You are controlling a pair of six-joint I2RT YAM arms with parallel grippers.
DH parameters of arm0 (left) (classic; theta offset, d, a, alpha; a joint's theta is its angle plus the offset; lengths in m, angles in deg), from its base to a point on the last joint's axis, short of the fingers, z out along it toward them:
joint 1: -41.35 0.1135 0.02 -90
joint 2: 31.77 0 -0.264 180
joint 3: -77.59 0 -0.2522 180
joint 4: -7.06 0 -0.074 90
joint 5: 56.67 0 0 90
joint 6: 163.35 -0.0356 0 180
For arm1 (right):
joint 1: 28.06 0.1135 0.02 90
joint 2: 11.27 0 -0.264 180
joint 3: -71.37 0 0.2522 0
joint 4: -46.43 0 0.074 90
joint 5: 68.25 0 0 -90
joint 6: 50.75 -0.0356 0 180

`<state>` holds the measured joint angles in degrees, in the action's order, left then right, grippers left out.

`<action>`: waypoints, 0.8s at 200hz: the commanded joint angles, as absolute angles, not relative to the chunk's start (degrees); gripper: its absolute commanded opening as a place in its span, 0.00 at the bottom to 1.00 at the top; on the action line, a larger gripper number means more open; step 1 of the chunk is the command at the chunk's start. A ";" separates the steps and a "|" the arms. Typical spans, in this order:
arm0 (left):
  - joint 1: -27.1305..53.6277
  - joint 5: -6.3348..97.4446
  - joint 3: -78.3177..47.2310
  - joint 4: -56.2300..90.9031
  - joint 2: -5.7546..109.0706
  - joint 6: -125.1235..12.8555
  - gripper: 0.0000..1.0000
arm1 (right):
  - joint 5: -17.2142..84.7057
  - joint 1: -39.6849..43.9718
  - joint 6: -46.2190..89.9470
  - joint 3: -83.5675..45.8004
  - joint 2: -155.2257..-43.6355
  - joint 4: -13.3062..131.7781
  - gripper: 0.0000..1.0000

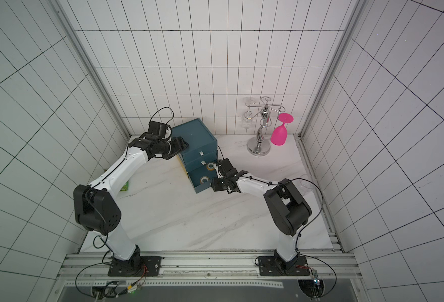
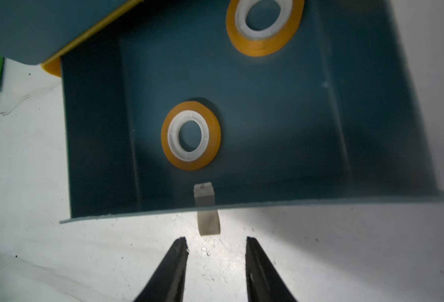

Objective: Place the transparent tape into the drawer according to color
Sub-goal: Close the drawer in the storage box.

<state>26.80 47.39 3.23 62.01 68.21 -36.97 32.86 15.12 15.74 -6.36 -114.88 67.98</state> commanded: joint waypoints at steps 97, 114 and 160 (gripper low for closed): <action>27.72 50.74 6.42 67.55 71.66 -39.29 0.74 | 24.89 16.14 17.80 -4.29 -118.39 53.30 0.33; 27.72 51.05 7.27 68.39 72.06 -39.69 0.73 | 24.65 16.05 18.16 -4.37 -118.73 51.69 0.32; 27.71 51.61 8.38 69.34 72.73 -40.18 0.73 | 23.96 16.14 18.94 -5.39 -120.75 48.50 0.31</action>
